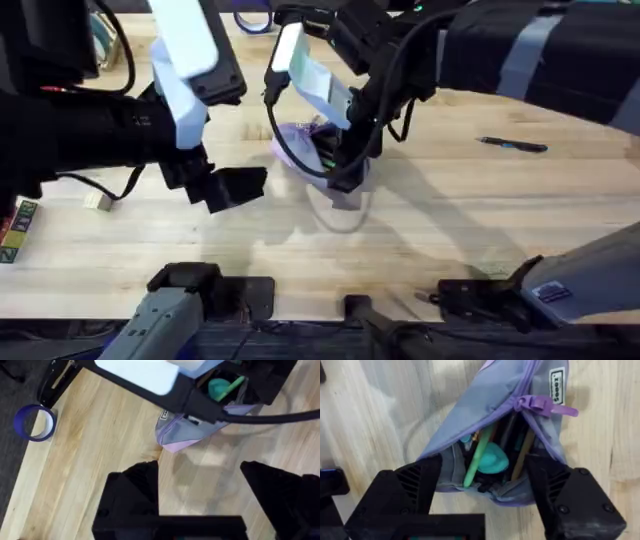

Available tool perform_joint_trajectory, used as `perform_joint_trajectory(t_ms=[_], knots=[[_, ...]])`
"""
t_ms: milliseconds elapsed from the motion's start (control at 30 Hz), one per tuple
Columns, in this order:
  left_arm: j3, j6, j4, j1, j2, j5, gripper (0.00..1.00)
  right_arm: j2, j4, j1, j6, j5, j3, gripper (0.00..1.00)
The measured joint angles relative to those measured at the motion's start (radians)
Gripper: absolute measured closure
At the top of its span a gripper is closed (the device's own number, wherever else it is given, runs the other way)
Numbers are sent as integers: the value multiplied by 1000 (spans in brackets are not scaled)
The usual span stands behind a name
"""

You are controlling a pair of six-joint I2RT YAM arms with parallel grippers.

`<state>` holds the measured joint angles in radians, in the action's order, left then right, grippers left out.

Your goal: Unzip the bag, pick up the pens from the table one at a time and place them inside, then zip the bag closed.

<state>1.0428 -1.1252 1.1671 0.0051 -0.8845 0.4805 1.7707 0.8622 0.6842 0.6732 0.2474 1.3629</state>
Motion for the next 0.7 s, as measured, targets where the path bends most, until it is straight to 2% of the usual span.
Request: perform_joint_trajectory(t_ms=[167,433,600,700], knots=[[0,0,0,0,0,0,8,-40,7,-9,0,0,19,6],[0,0,0,0,0,0,7,-209,28,-57,-12,8,43,6],[0,0,0,0,0,0,7,-295,25,-127,-28,0,46,5],[0,0,0,0,0,0,7,-323,26,-190,-86,-52,47,5]])
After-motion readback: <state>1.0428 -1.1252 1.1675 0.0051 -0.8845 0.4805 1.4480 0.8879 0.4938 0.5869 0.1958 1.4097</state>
